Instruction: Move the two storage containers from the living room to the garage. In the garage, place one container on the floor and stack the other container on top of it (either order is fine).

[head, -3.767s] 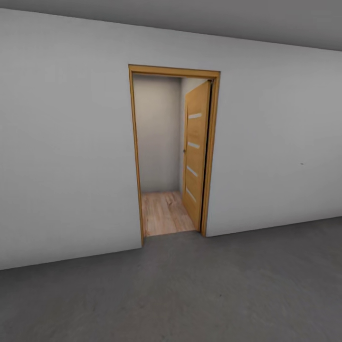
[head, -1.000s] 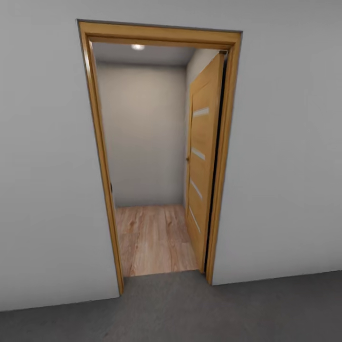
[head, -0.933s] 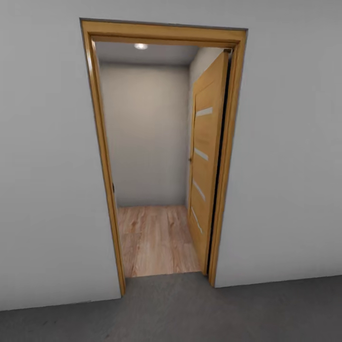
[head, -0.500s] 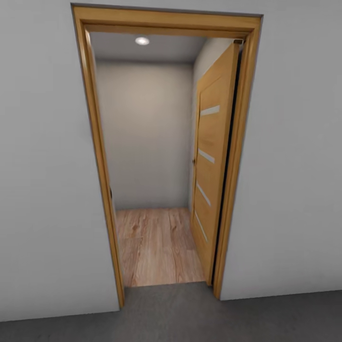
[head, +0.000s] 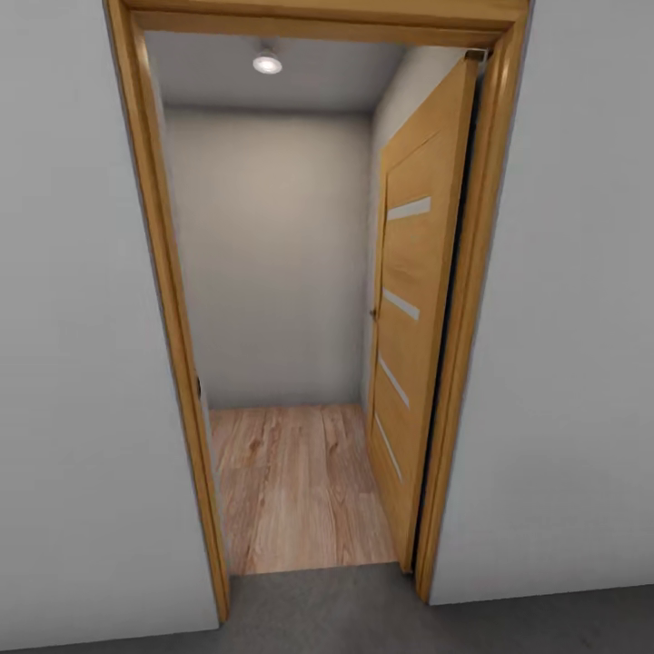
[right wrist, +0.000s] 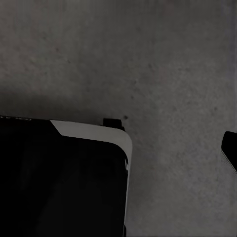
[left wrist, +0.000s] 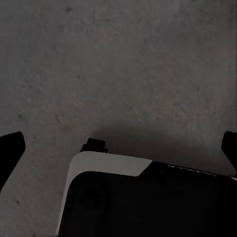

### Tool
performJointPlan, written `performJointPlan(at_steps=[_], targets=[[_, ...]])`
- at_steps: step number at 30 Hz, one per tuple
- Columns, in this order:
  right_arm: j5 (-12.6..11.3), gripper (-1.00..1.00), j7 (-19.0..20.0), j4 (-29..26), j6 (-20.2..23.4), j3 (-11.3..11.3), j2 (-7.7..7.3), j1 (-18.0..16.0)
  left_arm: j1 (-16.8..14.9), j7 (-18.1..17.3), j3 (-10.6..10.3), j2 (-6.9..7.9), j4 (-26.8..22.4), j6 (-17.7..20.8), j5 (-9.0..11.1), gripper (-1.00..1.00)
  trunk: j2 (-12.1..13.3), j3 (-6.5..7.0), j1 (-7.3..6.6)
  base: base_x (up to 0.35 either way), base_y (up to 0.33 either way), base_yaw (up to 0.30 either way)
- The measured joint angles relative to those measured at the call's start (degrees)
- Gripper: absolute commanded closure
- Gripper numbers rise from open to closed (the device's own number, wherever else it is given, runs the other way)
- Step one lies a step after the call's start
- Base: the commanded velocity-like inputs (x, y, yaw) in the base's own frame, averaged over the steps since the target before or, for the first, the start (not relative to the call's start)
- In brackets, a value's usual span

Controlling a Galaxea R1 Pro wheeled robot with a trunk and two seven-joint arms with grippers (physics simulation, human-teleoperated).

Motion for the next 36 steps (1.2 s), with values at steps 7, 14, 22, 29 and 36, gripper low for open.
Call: performJointPlan(at_steps=[7, 14, 22, 29, 36], targets=[[-0.16, -1.0, -0.03, 0.0, 0.01, 0.0, 0.04, -0.01, 0.0, 0.0, 0.0, 0.0, 0.0, 0.0, 0.0, -1.0, 0.0, 0.0, 0.0, 0.321, 0.0, 0.0], [-0.1, -1.0, -0.08, 0.0, 0.03, 0.0, -0.01, -0.01, 0.01, 0.0, 0.0, 0.0, -0.02, 0.0, 0.03, -1.0, 0.0, 0.0, 0.0, 0.321, 0.0, 0.142], [-0.09, -1.0, -0.09, -0.01, 0.06, 0.0, 0.0, -0.02, 0.01, 0.0, 0.0, 0.0, -0.01, 0.0, 0.02, -1.0, 0.0, 0.0, 0.0, 0.321, 0.0, 0.191], [-0.09, -1.0, -0.07, 0.0, 0.25, 0.03, 0.04, -0.01, 0.0, 0.0, 0.0, 0.0, 0.0, 0.0, 0.0, -1.0, 0.0, 0.0, 0.0, 0.321, 0.0, 0.02], [0.0, -1.0, -0.02, -0.04, 0.19, 0.03, -0.04, -0.01, 0.0, 0.0, 0.0, 0.0, 0.0, 0.0, 0.0, -1.0, 0.0, 0.0, 0.0, 0.321, 0.0, 0.001]])
